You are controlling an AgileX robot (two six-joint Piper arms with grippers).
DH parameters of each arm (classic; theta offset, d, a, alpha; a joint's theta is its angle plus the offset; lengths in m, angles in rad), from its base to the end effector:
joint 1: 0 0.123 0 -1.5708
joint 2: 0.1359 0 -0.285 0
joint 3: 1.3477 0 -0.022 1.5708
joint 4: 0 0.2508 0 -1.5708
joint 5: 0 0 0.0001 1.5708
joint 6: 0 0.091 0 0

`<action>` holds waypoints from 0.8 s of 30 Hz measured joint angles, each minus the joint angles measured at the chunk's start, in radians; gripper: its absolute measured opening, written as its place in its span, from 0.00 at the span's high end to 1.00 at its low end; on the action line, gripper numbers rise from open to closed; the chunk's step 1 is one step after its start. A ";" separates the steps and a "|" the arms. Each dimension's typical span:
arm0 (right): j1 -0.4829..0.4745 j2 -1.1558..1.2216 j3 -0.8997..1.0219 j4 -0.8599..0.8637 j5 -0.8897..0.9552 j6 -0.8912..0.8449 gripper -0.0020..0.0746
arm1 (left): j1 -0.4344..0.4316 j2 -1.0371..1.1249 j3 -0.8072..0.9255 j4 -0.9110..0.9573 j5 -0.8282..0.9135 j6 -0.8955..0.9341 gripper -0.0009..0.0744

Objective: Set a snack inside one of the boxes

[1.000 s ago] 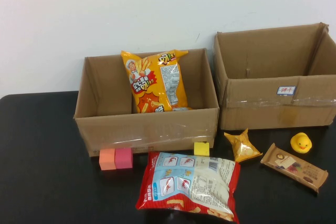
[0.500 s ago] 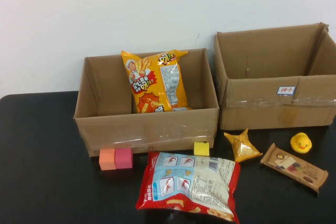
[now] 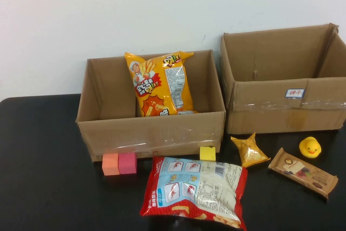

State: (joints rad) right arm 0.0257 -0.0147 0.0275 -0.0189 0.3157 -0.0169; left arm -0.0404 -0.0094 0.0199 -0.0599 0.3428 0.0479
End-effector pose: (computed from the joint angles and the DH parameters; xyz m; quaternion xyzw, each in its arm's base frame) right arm 0.0539 0.0008 0.1762 -0.0220 0.7867 -0.0051 0.6169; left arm 0.0533 -0.0040 0.1761 0.0188 0.7943 -0.0228 0.6069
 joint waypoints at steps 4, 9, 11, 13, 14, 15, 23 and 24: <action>0.000 0.000 0.000 0.000 -0.056 0.000 0.98 | 0.000 0.000 0.000 0.000 0.000 0.000 0.99; 0.000 0.000 0.002 0.000 -0.163 0.000 0.98 | 0.000 0.000 0.007 0.000 -0.069 0.000 0.99; 0.000 0.000 0.002 0.000 -0.229 0.000 0.98 | 0.000 0.000 0.006 0.000 -0.154 0.000 0.99; 0.000 0.000 0.002 0.000 -0.329 0.000 0.98 | 0.000 0.000 0.006 0.000 -0.293 0.000 0.99; 0.000 0.000 0.002 0.000 -0.389 0.000 0.98 | 0.000 0.000 0.006 0.000 -0.352 0.000 0.99; 0.000 0.000 0.002 0.000 -0.454 0.000 0.98 | 0.000 0.000 0.006 0.000 -0.427 0.000 0.99; 0.000 0.000 0.002 0.000 -0.973 0.088 0.98 | 0.000 0.000 0.006 0.000 -0.947 0.000 0.99; 0.000 0.000 0.002 0.000 -1.023 0.095 0.98 | 0.000 0.000 0.006 0.000 -0.985 0.000 0.99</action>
State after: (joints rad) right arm 0.0257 -0.0147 0.0291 -0.0189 -0.7077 0.0778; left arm -0.0404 -0.0094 0.0263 -0.0599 -0.6424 0.0479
